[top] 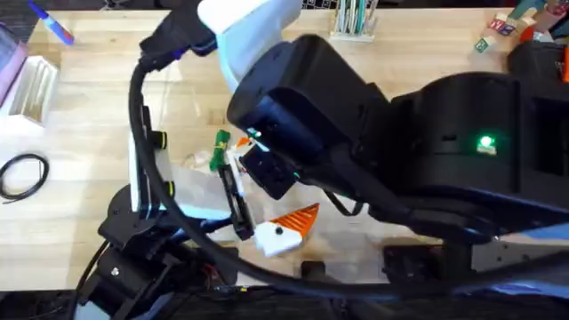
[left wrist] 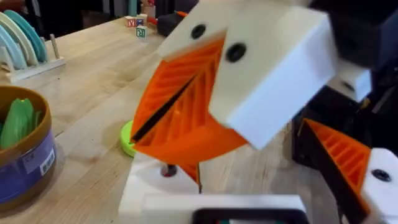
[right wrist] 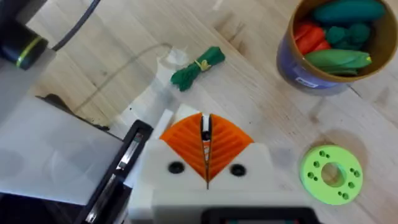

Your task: Pick up the gripper from the table and insert it into the empty holder that is missing its gripper. Then pick up a screw, insert it into the mounting hole, and use the screwdriver to tighten it. Finally, clean up the table by picking up the vegetable and placing it into the bucket.

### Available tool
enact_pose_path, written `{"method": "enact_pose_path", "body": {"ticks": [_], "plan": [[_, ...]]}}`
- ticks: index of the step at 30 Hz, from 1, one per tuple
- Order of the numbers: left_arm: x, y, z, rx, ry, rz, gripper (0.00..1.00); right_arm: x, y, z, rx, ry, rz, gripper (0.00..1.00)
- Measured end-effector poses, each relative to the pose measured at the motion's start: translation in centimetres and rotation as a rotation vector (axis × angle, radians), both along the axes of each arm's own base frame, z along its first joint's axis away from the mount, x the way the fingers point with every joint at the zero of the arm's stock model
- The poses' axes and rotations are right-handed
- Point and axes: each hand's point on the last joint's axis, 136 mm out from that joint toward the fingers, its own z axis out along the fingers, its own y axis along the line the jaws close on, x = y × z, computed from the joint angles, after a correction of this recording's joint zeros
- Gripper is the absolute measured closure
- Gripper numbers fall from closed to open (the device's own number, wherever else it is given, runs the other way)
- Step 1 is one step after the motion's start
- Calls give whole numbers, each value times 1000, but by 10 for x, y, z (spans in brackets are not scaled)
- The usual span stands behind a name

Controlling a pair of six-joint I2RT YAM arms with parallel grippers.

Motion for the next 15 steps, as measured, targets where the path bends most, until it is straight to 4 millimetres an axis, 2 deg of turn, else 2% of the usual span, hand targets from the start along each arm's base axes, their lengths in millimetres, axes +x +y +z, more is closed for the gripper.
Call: {"method": "enact_pose_path", "body": {"ticks": [15], "plan": [[1,0,0,0,0,3,14,8,9,3,31,-34,-18,997]]}}
